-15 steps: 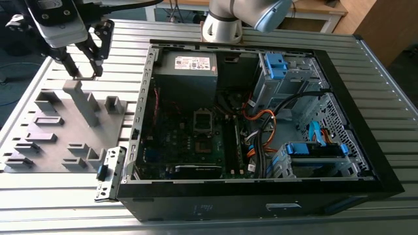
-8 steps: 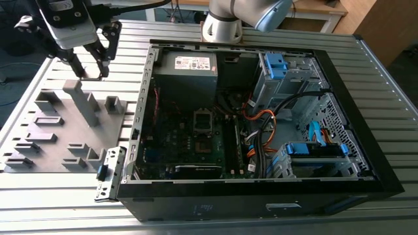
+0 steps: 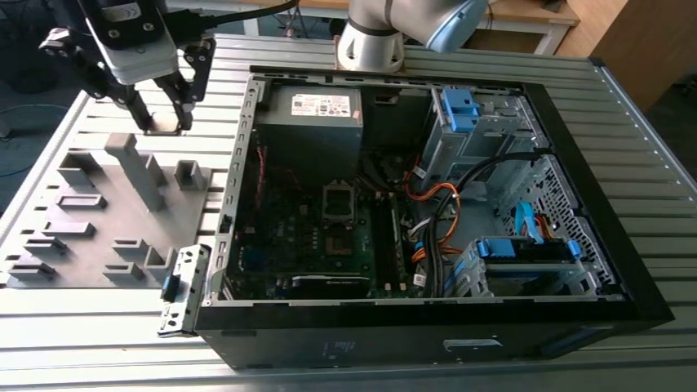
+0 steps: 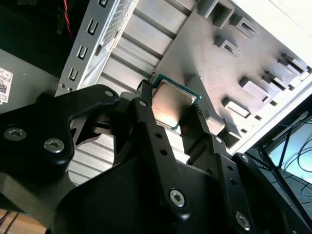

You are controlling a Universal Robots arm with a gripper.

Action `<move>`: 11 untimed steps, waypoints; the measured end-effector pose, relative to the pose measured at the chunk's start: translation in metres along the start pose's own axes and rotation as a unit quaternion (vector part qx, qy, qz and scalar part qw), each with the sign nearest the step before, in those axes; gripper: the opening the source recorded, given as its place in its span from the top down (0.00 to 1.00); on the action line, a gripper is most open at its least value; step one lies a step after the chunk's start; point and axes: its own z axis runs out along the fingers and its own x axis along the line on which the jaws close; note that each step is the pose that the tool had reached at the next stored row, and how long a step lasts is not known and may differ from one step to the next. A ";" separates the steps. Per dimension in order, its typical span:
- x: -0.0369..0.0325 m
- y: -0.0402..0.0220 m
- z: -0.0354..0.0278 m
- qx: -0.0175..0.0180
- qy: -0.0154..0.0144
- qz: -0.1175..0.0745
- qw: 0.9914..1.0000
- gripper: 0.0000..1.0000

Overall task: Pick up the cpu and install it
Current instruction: 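Pick up the cpu and move it towards the insertion slot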

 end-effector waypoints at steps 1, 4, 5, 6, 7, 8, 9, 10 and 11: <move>-0.0017 -0.0002 0.0000 0.000 0.000 0.000 1.000 0.53; -0.0072 -0.0006 0.0000 0.000 0.000 0.000 1.000 0.53; -0.0091 -0.0008 0.0000 0.000 0.000 0.000 1.000 0.53; -0.0108 -0.0009 0.0001 -0.001 0.000 0.000 1.000 0.53; -0.0121 -0.0010 0.0001 -0.001 0.000 0.000 1.000 0.53; -0.0135 -0.0011 0.0002 -0.001 0.000 0.000 1.000 0.53; -0.0149 -0.0011 0.0002 -0.001 0.000 0.000 1.000 0.53; -0.0163 -0.0012 0.0002 -0.001 0.000 0.000 1.000 0.53; -0.0179 -0.0013 0.0003 -0.001 0.000 0.000 1.000 0.53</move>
